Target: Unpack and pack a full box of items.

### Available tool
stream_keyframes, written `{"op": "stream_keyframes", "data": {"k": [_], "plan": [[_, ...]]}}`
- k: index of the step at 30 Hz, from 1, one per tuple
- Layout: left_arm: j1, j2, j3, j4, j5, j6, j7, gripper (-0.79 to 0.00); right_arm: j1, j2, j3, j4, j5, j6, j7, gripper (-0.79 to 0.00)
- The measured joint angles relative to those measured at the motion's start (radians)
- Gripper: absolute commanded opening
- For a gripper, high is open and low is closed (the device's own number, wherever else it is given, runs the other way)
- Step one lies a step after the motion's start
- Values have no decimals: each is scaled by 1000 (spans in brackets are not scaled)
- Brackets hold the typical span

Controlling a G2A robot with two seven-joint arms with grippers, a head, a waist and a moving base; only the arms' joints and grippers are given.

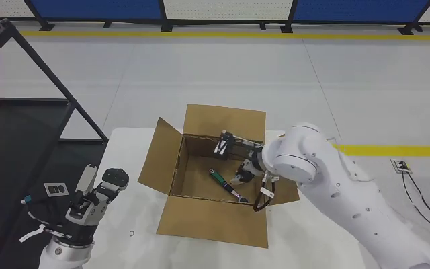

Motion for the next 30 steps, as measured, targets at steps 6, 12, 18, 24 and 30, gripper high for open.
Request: {"op": "stream_keyframes", "data": {"k": [6, 12, 18, 24, 30], "plan": [[0, 0, 0, 0, 0, 0, 0, 0, 84, -72, -136, 204, 18, -84, -69, 0], [0, 0, 0, 0, 0, 0, 0, 0, 135, -137, -215, 340, 21, -69, -101, 0], [0, 0, 0, 0, 0, 0, 0, 0, 158, -163, -241, 391, 20, -56, -81, 0], [0, 0, 0, 0, 0, 0, 0, 0, 158, -162, -240, 390, 20, -56, -81, 0], [0, 0, 0, 0, 0, 0, 0, 0, 148, -162, -240, 401, 16, -52, -96, 0]]}}
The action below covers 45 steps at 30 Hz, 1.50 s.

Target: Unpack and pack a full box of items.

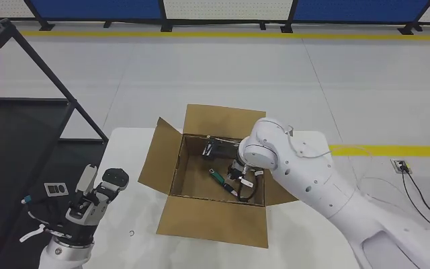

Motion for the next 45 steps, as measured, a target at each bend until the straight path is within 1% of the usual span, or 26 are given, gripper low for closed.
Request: {"op": "stream_keyframes", "data": {"k": [5, 9, 10, 12, 14, 15, 19, 22, 27, 29, 31, 32, 33, 35, 41, 45], "plan": [[0, 0, 0, 0, 0, 0, 0, 0, -12, -13, -16, 73, -5, -66, -32, 0], [0, 0, 0, 0, 0, 0, 0, 0, -7, -36, -35, 154, -9, -106, -51, 0], [0, 0, 0, 0, 0, 0, 0, 0, -5, -41, -38, 171, -11, -112, -58, 0], [0, 0, 0, 0, 0, 0, 0, 0, -2, -54, -47, 208, -18, -116, -75, -49], [0, 0, 0, 0, 0, 0, 0, 0, 0, -65, -53, 238, -25, -115, -94, -31], [0, 0, 0, 0, 0, 0, 0, 0, 1, -73, -57, 256, -28, -117, -107, -34], [0, 0, 0, 0, 0, 0, 0, 0, 4, -97, -69, 314, -42, -119, -142, -105], [0, 0, 0, 0, 0, 0, 0, 0, 7, -117, -77, 356, -43, -128, -152, -105], [0, 0, 0, 0, 0, 0, 0, 0, 13, -148, -86, 426, -38, -144, -160, -166], [0, 0, 0, 0, 0, 0, 0, 0, 15, -158, -87, 451, -36, -150, -167, -219], [0, 0, 0, 0, 0, 0, 0, 0, 17, -169, -88, 479, -35, -156, -178, -249], [0, 0, 0, 0, 0, 0, 0, 0, 18, -173, -89, 490, -35, -158, -183, -286], [0, 0, 0, 0, 0, 0, 0, 0, 19, -179, -90, 504, -37, -161, -188, -345], [0, 0, 0, 0, 0, 0, 0, 0, 21, -189, -92, 523, -38, -164, -191, -397], [0, 0, 0, 0, 0, 0, 0, 0, 28, -219, -97, 580, -45, -164, -196, -409], [0, 0, 0, 0, 0, 0, 0, 0, 33, -238, -97, 618, -49, -164, -202, -400]]}}
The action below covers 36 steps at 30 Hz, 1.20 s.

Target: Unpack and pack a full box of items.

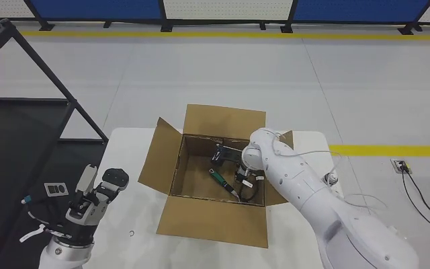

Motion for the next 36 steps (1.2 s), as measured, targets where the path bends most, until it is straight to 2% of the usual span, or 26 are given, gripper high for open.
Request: {"op": "stream_keyframes", "data": {"k": [18, 19, 21, 22, 23, 24, 36], "plan": [[0, 0, 0, 0, 0, 0, 0, 0, 7, -62, 6, 134, -10, -20, -27, -422], [0, 0, 0, 0, 0, 0, 0, 0, 7, -65, 6, 139, -11, -21, -29, -443], [0, 0, 0, 0, 0, 0, 0, 0, 7, -70, 7, 149, -13, -22, -34, -548], [0, 0, 0, 0, 0, 0, 0, 0, 7, -72, 7, 153, -15, -23, -35, -616], [0, 0, 0, 0, 0, 0, 0, 0, 7, -74, 8, 157, -17, -22, -37, -730], [0, 0, 0, 0, 0, 0, 0, 0, 8, -77, 8, 161, -20, -21, -40, -785], [0, 0, 0, 0, 0, 0, 0, 0, 38, -85, 16, 156, -64, 2, -85, -785]]}}
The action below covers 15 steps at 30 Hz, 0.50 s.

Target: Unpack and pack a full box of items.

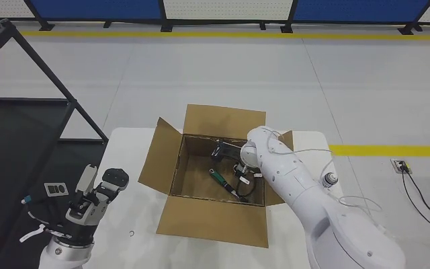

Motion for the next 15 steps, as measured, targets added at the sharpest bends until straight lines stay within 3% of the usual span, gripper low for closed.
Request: {"op": "stream_keyframes", "data": {"k": [8, 15], "plan": [[0, 0, 0, 0, 0, 0, 0, 0, 24, 31, 18, -98, -48, 7, -31, -785], [0, 0, 0, 0, 0, 0, 0, 0, -1, 105, 68, -293, -89, 38, 2, -785]]}}
